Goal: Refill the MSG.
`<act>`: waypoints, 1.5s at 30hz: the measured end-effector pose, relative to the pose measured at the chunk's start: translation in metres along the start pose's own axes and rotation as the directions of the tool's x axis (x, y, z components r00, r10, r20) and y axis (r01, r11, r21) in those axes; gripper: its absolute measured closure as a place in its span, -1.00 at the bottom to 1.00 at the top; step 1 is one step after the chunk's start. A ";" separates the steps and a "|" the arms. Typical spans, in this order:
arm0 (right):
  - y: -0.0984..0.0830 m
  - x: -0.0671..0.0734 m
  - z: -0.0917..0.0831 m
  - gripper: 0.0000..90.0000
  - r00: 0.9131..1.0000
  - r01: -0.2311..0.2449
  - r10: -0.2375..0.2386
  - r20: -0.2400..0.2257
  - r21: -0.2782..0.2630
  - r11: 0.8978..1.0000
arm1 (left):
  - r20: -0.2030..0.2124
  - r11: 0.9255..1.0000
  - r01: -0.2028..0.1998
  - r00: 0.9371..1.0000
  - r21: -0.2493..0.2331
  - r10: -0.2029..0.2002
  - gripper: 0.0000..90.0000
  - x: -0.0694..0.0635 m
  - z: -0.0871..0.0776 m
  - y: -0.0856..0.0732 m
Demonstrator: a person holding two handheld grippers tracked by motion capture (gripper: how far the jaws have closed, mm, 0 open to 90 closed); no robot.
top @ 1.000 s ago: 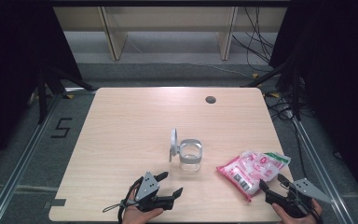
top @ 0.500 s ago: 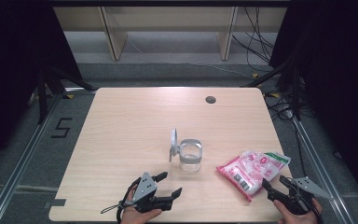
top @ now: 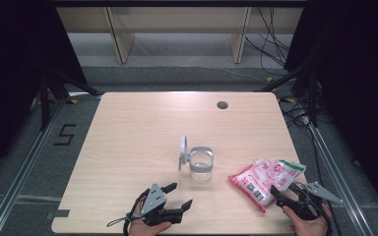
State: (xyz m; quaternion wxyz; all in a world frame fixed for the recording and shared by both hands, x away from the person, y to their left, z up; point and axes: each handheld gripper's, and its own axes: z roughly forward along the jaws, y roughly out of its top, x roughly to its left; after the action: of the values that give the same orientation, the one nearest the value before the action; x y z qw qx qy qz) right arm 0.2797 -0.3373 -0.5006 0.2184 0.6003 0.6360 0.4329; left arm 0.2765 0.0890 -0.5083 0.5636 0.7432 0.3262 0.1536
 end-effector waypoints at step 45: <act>0.031 -0.020 0.060 1.00 0.998 0.049 -0.048 -0.036 0.027 0.998 | -0.024 1.000 -0.005 1.000 0.025 0.006 -0.45 0.000 0.003 -0.002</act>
State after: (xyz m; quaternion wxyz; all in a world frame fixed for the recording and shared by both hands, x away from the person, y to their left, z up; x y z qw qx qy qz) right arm 0.3490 -0.3424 -0.5127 0.2092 0.5800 0.6602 0.4290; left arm 0.2774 0.0874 -0.5110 0.5499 0.7492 0.3328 0.1600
